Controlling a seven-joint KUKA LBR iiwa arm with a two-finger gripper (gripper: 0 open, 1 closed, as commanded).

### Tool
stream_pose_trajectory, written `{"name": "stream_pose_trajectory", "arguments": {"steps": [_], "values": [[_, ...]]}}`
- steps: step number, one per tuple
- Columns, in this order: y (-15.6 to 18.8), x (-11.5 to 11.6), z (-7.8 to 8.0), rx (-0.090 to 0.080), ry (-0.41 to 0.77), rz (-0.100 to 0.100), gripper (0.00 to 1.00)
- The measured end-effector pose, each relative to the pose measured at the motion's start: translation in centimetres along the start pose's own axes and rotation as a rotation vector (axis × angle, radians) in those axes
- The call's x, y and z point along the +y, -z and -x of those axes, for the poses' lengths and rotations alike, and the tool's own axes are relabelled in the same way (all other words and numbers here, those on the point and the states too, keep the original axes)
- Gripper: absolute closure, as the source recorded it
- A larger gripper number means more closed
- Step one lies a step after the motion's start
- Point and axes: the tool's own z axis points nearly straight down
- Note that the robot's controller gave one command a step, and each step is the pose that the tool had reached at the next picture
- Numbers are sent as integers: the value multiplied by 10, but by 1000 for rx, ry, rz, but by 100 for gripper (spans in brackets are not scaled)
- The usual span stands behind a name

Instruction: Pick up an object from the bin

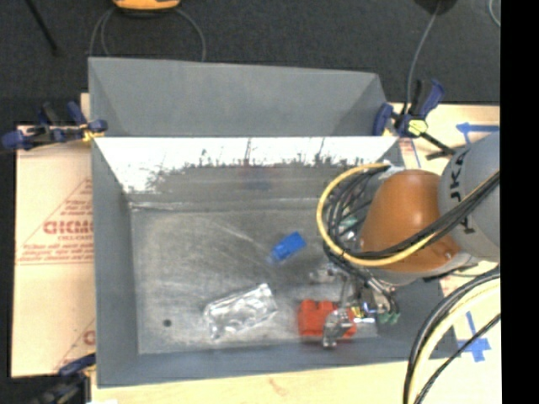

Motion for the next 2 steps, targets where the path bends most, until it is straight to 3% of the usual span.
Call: {"name": "stream_pose_trajectory", "arguments": {"steps": [1, 2], "values": [[4, 3, 3, -9, 7, 0, 100], [119, -4, 13, -16, 25, -1, 100]]}}
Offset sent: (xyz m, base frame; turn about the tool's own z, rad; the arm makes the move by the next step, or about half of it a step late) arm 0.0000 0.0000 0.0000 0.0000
